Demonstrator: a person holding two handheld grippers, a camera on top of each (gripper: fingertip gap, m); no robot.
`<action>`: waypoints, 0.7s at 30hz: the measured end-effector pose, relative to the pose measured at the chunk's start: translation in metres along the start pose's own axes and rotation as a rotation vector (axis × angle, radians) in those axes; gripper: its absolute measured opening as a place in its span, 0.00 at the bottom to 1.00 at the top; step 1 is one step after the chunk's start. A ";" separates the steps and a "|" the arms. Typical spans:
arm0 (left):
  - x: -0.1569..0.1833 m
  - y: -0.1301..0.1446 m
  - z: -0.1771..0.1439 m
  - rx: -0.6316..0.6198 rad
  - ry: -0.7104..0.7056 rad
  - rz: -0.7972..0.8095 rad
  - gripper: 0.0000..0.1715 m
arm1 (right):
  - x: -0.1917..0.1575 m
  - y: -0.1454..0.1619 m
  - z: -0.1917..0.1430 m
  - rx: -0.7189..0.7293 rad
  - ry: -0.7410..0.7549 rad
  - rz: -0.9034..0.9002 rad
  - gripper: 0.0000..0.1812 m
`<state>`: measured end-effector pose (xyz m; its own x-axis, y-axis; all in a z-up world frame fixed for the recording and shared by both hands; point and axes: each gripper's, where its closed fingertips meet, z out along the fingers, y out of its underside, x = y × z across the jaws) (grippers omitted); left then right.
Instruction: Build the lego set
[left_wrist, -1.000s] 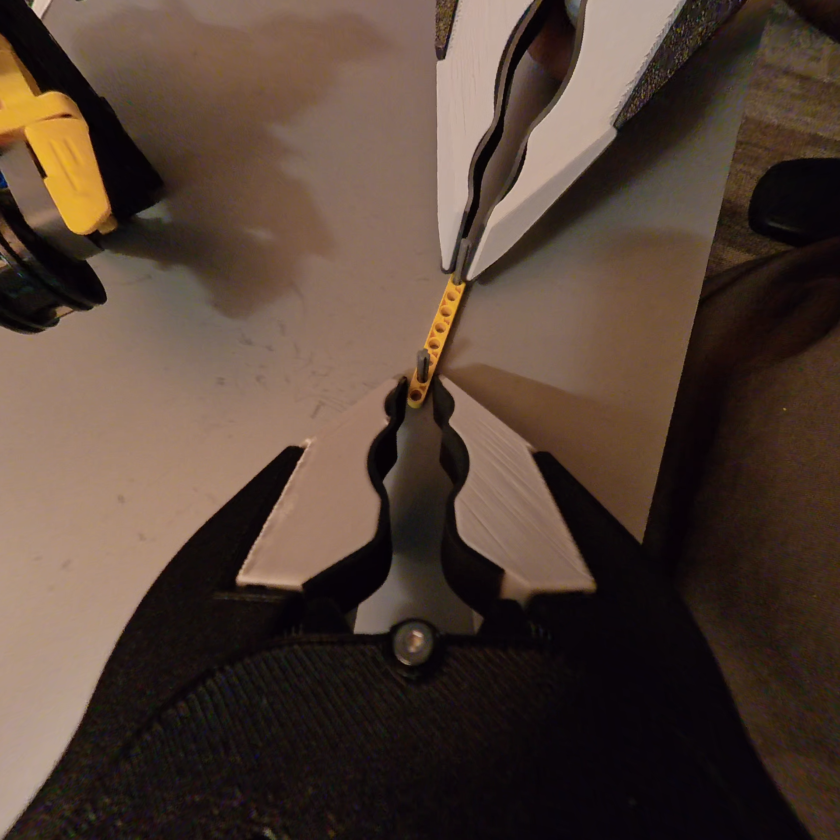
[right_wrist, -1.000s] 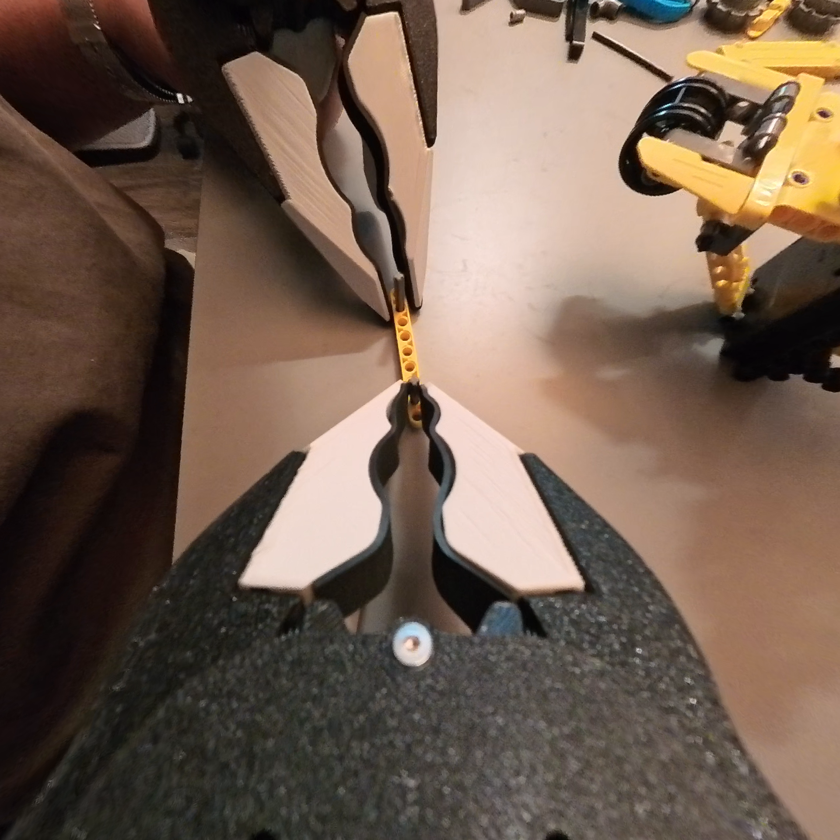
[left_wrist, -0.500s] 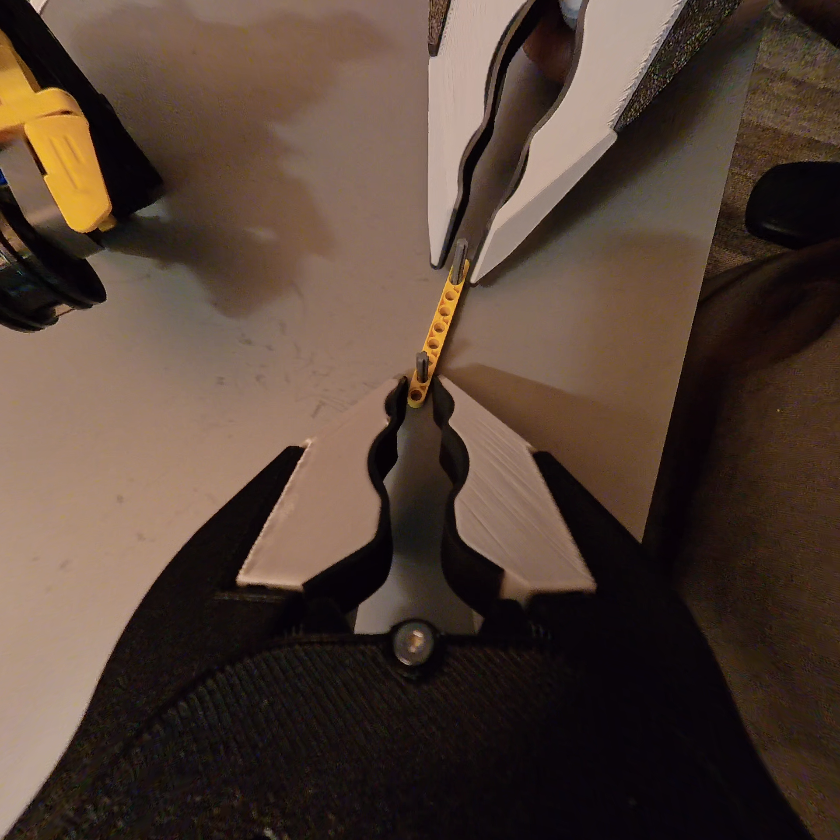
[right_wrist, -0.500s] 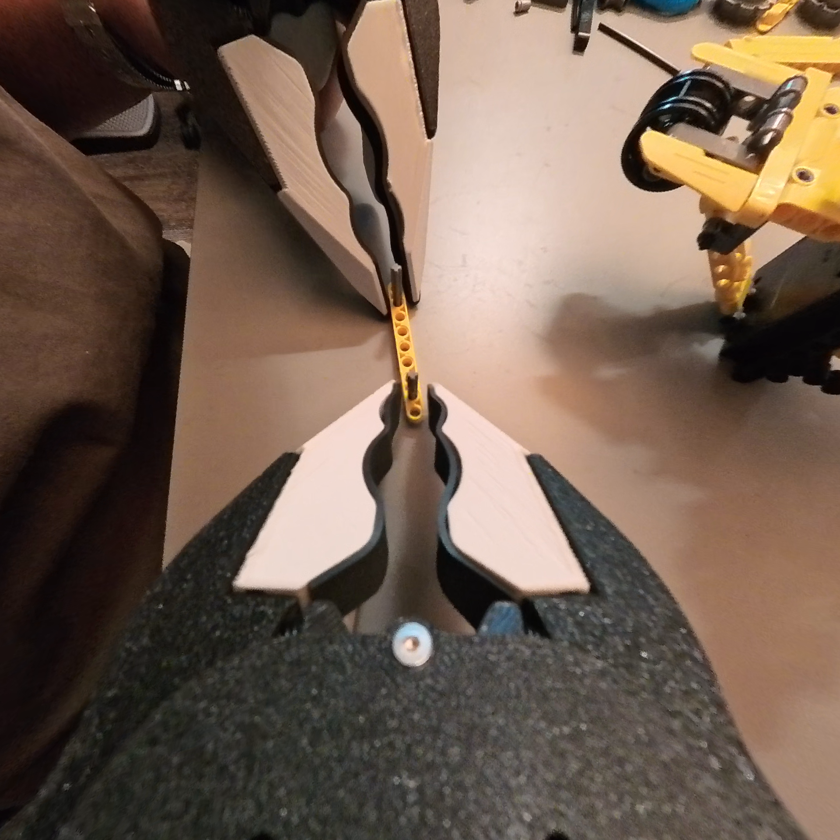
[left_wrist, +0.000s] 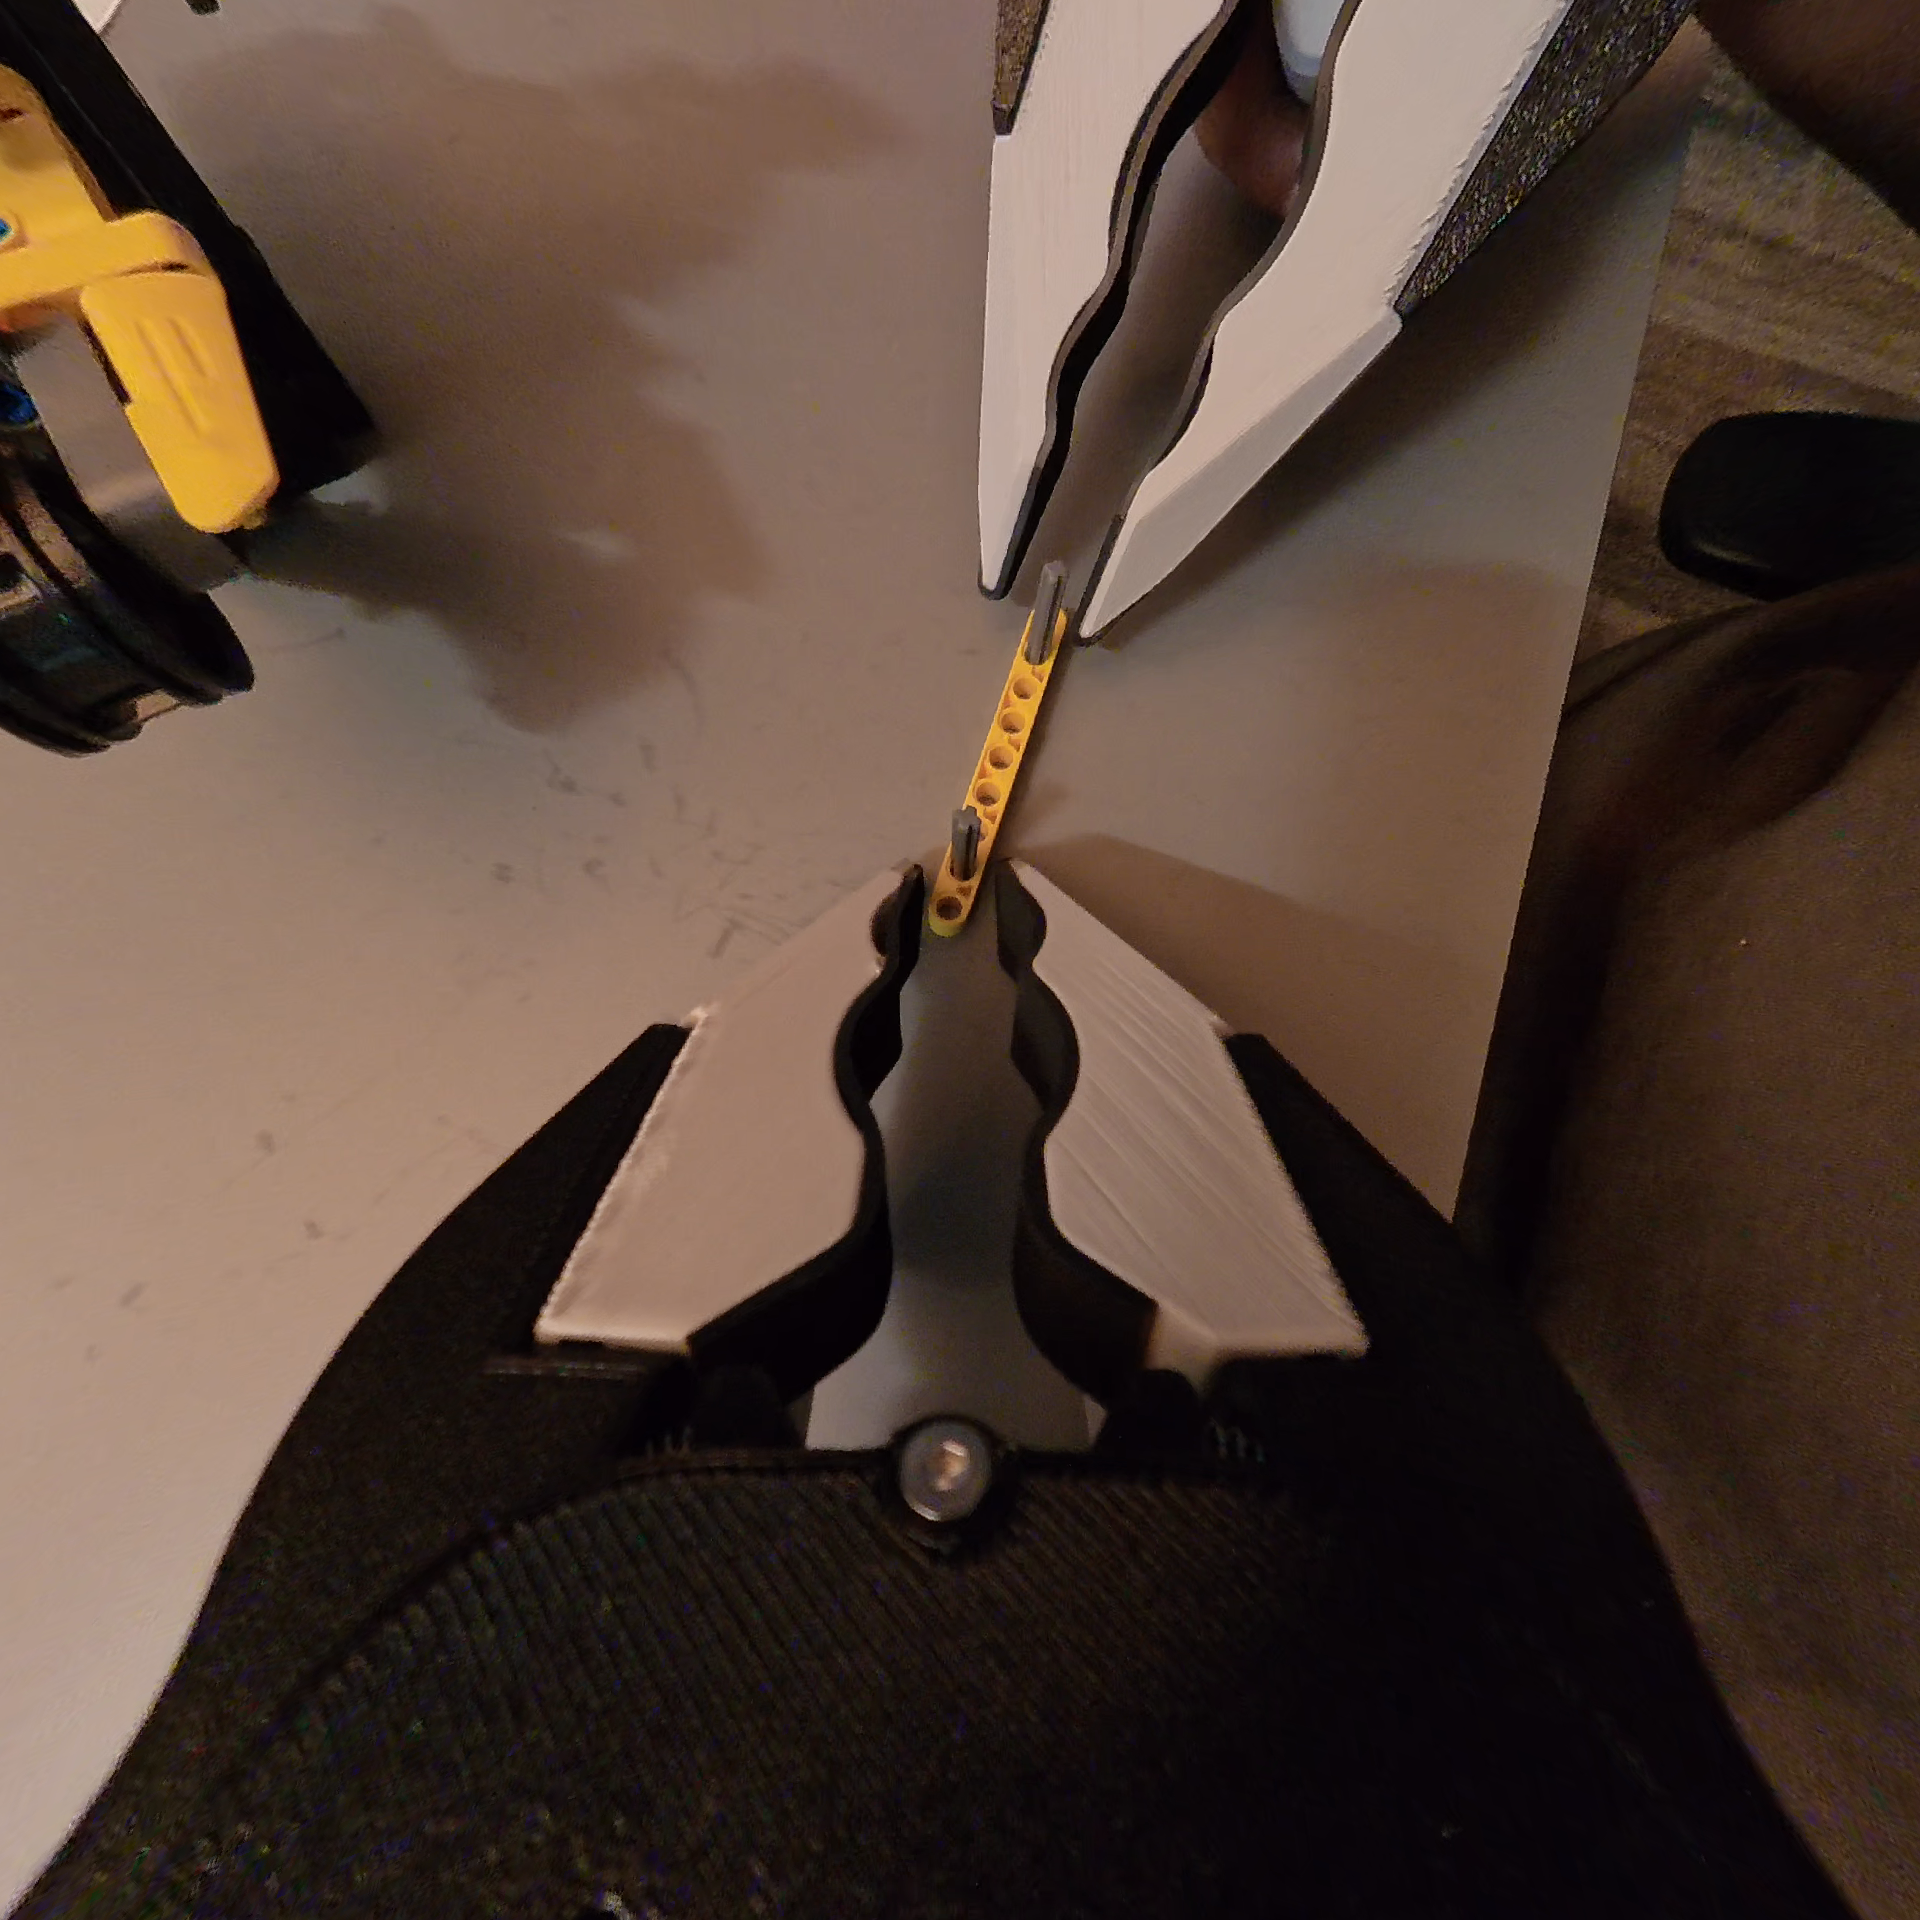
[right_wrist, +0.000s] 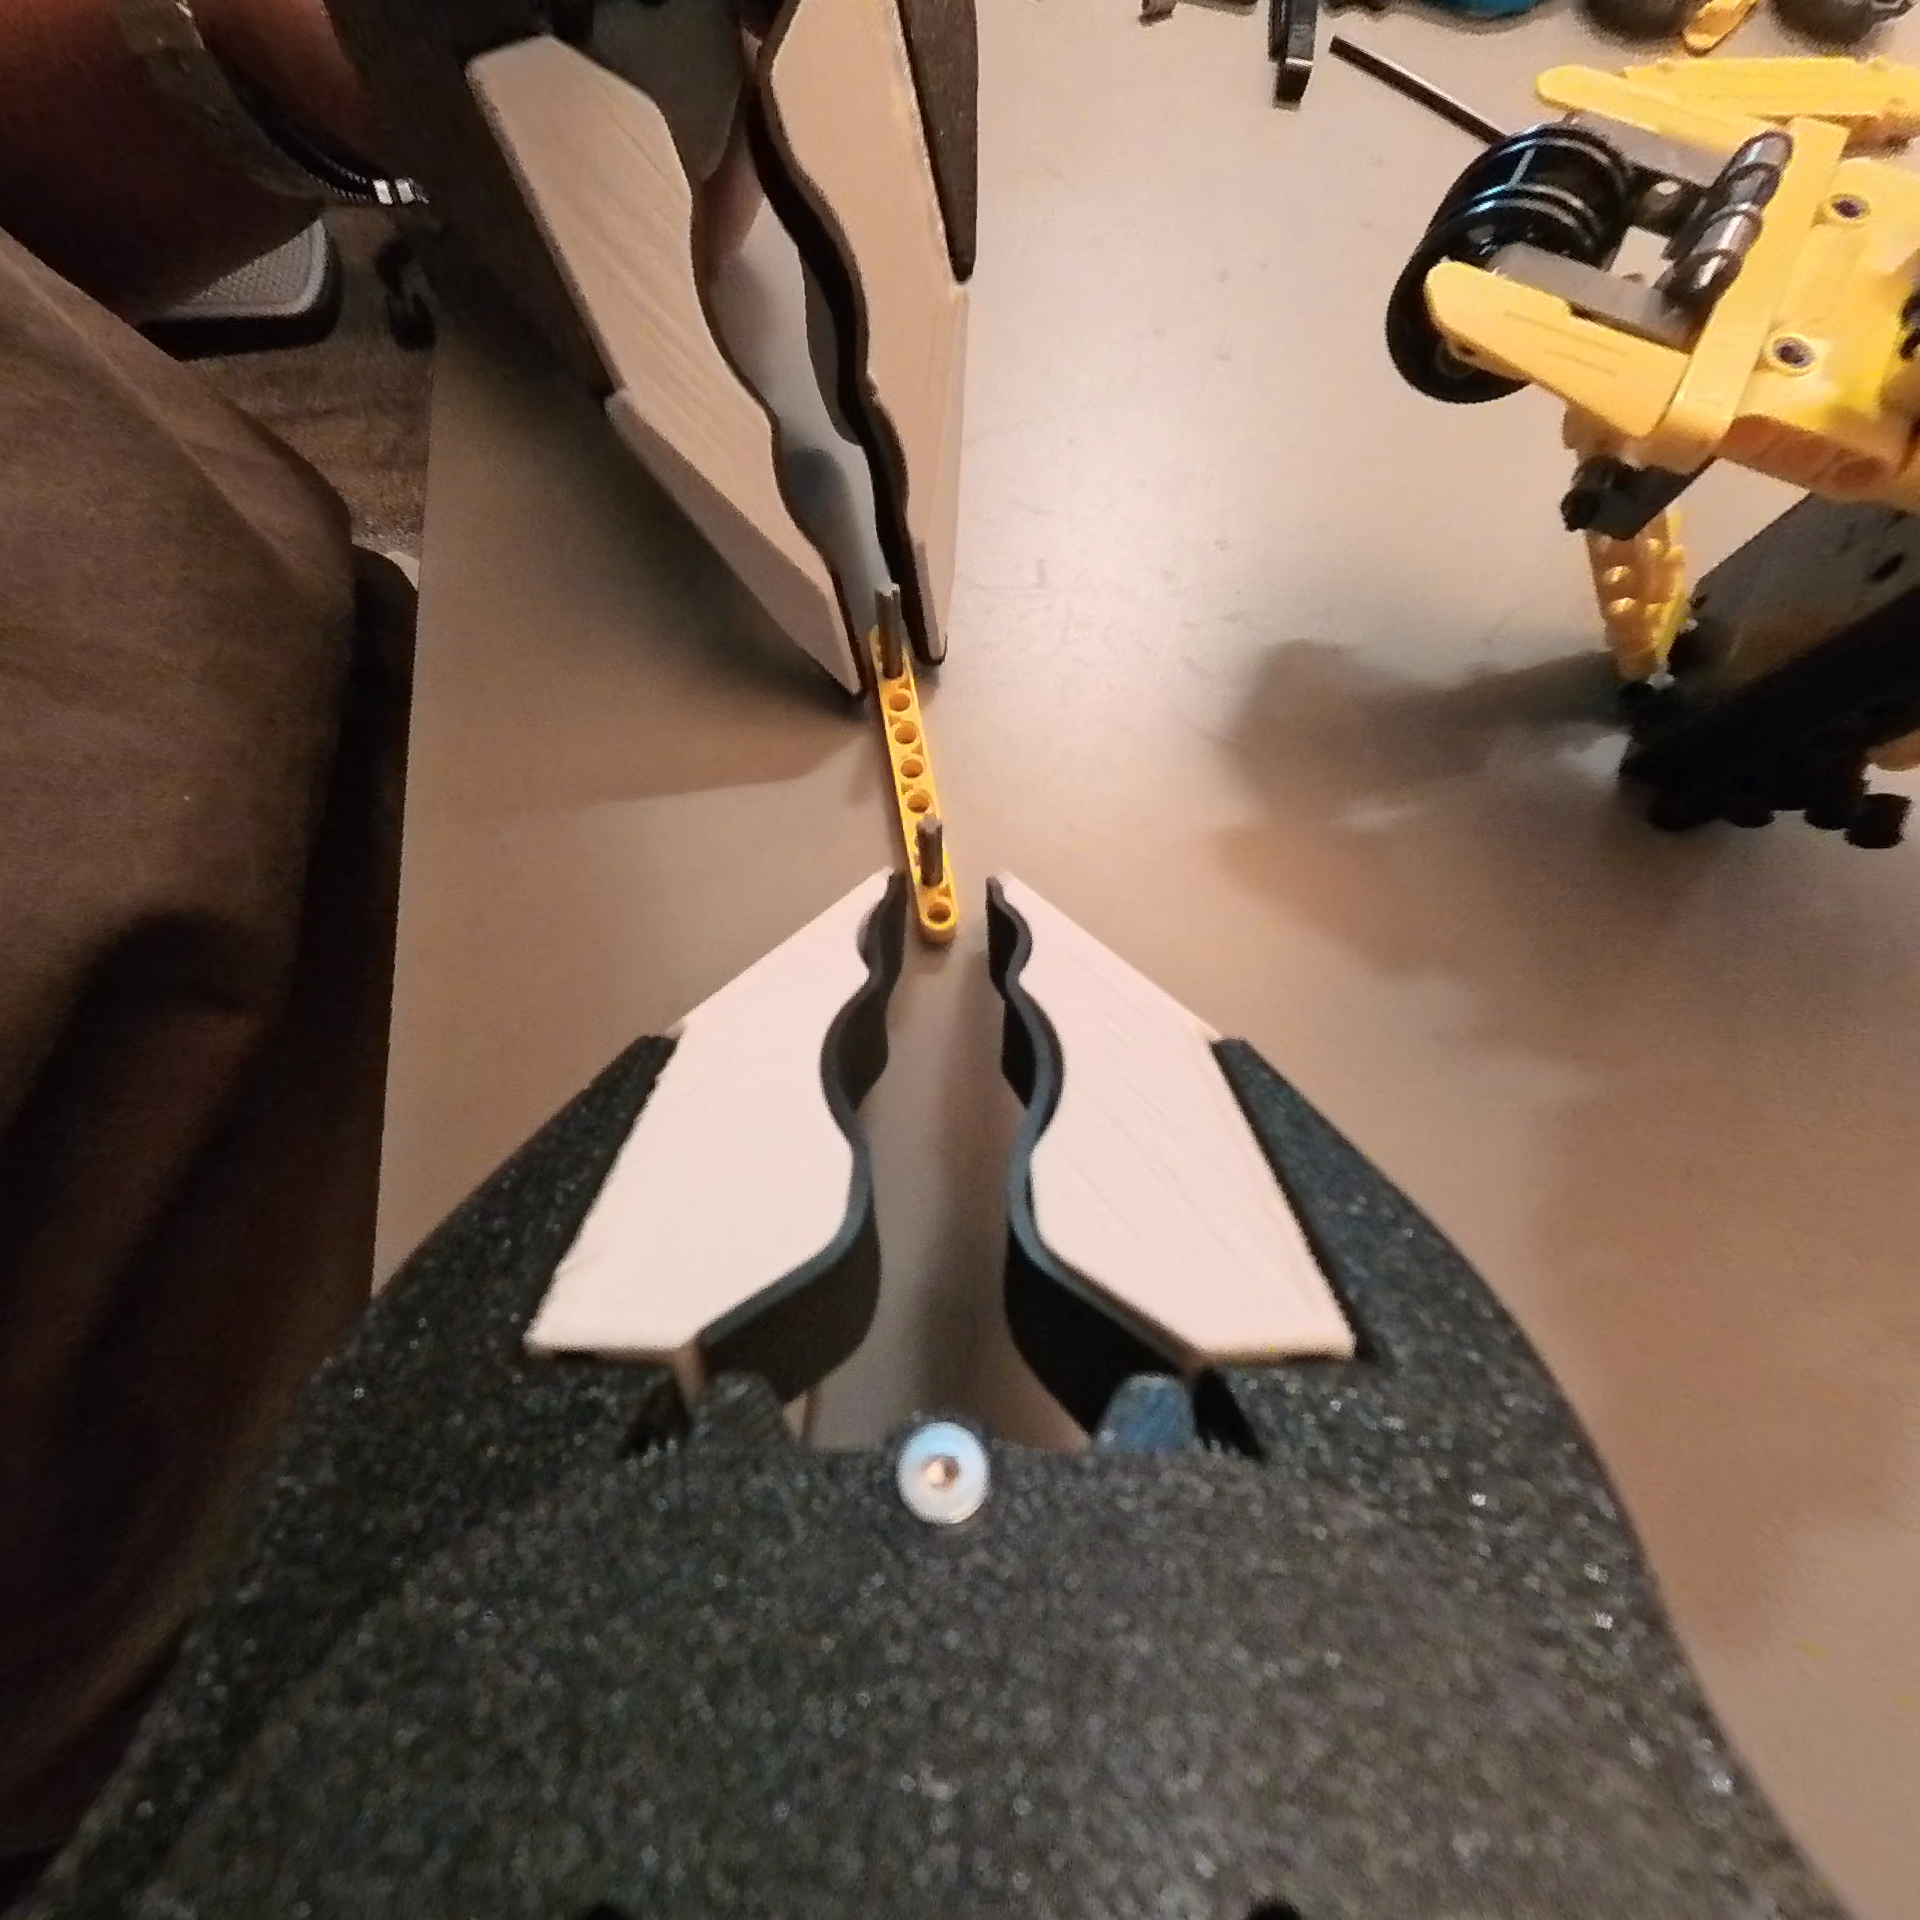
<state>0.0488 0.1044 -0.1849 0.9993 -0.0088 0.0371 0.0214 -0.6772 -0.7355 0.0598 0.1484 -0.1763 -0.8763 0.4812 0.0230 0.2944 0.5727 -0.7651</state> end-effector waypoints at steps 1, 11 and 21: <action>0.000 0.000 0.000 0.004 0.000 -0.001 0.07 | 0.000 0.000 0.000 -0.001 0.002 -0.001 0.08; 0.002 -0.002 -0.002 0.015 0.018 -0.001 0.13 | 0.007 0.002 -0.009 0.032 0.051 0.033 0.08; -0.004 -0.001 -0.024 0.096 0.090 -0.062 0.20 | 0.042 0.001 -0.038 0.153 0.218 0.181 0.02</action>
<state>0.0439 0.0873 -0.1685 0.9891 -0.0379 0.1420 0.0905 -0.6048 -0.7912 0.0379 0.1948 -0.1514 -0.7079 0.7063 0.0025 0.3625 0.3664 -0.8570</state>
